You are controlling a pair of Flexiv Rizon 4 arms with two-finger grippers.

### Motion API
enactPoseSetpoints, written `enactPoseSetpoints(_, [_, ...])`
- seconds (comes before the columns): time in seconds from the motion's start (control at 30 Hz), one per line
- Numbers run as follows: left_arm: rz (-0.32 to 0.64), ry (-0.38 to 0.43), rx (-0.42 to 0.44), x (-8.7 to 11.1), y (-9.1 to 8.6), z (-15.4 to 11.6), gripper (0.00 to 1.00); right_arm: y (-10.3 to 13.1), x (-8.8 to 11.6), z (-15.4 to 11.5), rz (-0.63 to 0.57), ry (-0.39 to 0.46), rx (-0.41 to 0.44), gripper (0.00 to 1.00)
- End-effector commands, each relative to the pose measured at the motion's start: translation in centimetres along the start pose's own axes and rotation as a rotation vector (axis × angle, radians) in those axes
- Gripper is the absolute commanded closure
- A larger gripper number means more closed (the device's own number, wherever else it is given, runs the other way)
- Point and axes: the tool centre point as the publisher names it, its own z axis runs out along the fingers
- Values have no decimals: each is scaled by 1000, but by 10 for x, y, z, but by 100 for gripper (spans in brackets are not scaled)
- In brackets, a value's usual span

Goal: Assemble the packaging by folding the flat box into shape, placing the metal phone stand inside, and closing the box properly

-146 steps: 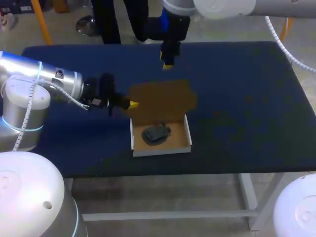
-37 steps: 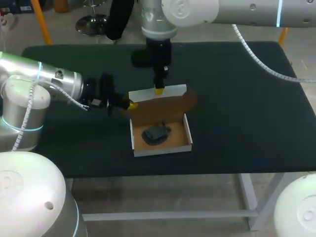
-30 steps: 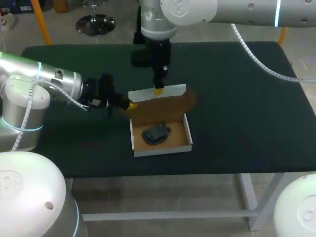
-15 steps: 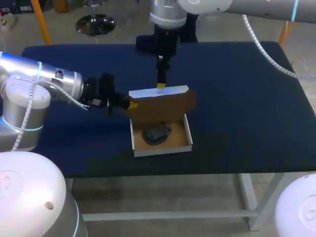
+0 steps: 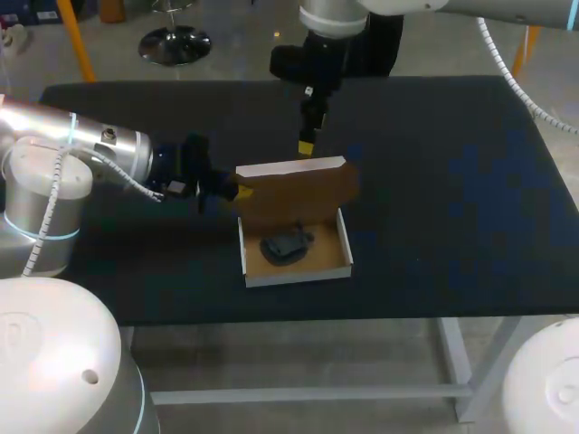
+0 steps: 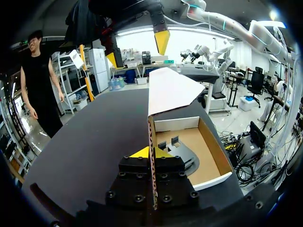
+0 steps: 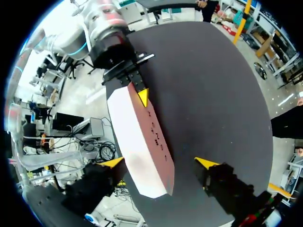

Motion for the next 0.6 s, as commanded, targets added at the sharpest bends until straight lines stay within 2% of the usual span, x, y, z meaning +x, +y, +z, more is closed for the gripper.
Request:
enactPoseSetpoints(0.03, [0, 1, 0, 0, 0, 0, 100, 5, 1, -1, 1, 0, 17, 0])
enactPoseSetpoints(0.27, [0, 1, 0, 0, 0, 0, 100, 5, 1, -1, 1, 0, 17, 0])
enactPoseSetpoints(0.37, [44, -30, -15, 2, -3, 3, 100, 5, 1, -1, 1, 0, 17, 0])
enactPoseSetpoints(0.6, [155, -90, -14, 14, -9, 5, 100, -7, -5, -6, 250, 71, 39, 0])
